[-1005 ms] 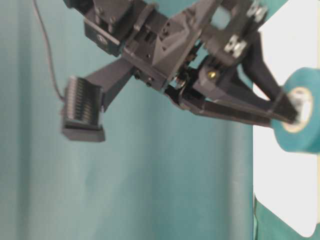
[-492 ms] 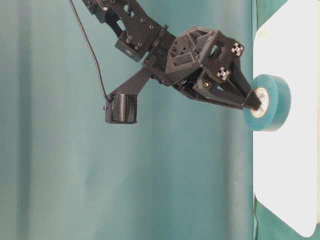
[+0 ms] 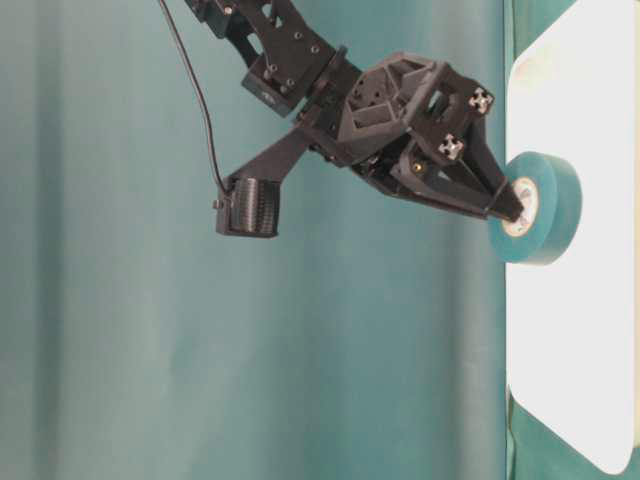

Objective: Put the tape into the white case with the right arm.
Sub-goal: 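Carry the teal tape roll into the white tray and release it, then withdraw the right gripper to the right side of the tray, then lower the right gripper into the yellow tape roll and grip it, then lift the yellow tape roll into the tray beside the teal roll, release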

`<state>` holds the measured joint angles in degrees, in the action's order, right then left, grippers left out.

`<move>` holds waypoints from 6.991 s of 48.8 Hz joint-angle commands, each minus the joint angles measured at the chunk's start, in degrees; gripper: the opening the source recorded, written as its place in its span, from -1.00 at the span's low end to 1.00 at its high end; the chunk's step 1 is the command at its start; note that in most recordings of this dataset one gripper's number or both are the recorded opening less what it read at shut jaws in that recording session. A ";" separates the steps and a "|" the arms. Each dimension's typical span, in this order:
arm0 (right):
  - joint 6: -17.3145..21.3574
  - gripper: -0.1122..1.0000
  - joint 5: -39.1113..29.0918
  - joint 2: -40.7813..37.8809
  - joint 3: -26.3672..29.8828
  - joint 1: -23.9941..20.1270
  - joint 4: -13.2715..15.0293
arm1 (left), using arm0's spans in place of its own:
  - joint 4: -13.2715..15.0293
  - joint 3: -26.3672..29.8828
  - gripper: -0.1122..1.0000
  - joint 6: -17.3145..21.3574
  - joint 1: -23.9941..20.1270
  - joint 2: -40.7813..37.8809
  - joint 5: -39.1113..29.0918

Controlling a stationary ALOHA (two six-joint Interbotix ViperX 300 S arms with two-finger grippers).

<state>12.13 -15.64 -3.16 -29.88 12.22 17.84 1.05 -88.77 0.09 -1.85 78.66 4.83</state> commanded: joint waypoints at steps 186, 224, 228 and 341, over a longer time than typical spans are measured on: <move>5.54 0.39 16.00 32.78 -38.76 -16.44 0.62 | 0.09 0.70 -0.80 -0.44 -0.09 -0.44 0.53; 5.63 0.39 24.52 11.95 -34.28 -16.26 0.62 | 0.09 0.62 -0.80 -0.35 -0.09 -0.44 0.53; 5.63 0.39 24.52 11.43 -33.93 -16.26 0.62 | 0.09 0.62 -0.80 -0.35 -0.09 -0.44 0.53; 5.80 -0.78 8.44 10.28 -16.88 -18.81 0.53 | 0.09 0.62 -0.80 -0.44 -0.09 -0.44 0.53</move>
<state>17.84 -7.47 7.91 -49.48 -6.42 18.37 1.05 -88.95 -0.26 -1.85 78.66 4.83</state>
